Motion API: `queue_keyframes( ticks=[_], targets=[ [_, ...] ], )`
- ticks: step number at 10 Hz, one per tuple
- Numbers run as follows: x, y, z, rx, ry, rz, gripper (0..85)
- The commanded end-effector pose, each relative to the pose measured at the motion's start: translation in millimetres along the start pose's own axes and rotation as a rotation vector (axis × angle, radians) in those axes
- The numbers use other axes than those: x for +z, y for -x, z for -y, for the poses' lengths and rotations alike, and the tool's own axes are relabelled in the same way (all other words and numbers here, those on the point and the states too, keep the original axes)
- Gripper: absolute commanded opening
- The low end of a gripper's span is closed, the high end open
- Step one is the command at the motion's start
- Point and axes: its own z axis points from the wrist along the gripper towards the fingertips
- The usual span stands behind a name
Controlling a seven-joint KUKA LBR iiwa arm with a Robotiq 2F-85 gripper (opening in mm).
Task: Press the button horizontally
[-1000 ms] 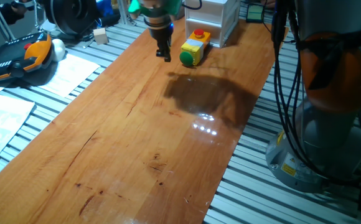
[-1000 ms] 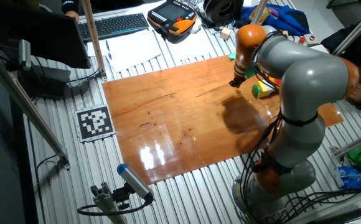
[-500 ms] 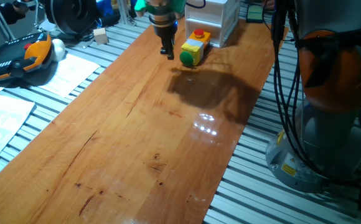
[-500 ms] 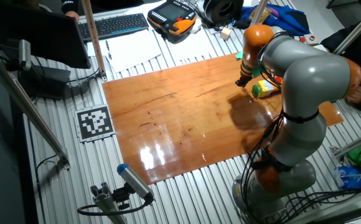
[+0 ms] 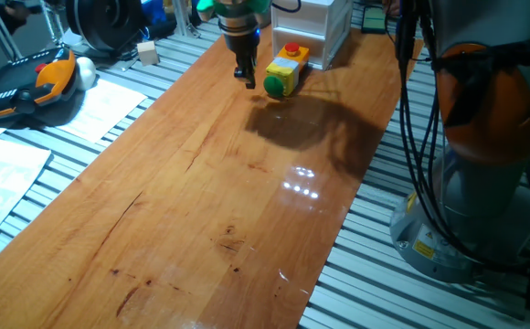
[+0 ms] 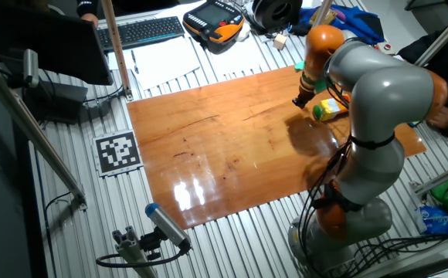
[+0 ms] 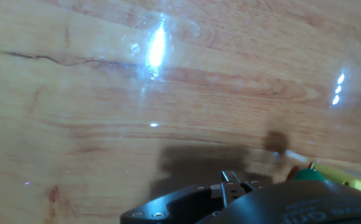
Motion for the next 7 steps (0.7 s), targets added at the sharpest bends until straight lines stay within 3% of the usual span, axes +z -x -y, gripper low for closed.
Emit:
queue_keyframes(
  ticks=[1, 5, 7],
  targets=[
    [0.0, 0.1, 0.0, 0.025, -0.006, -0.019, 0.0],
    [4.8, -1.1, 0.6, 0.044, -0.077, -0.016, 0.0],
    [13.2, -1.9, 8.7, 0.022, -0.081, -0.020, 0.0]
  ],
)
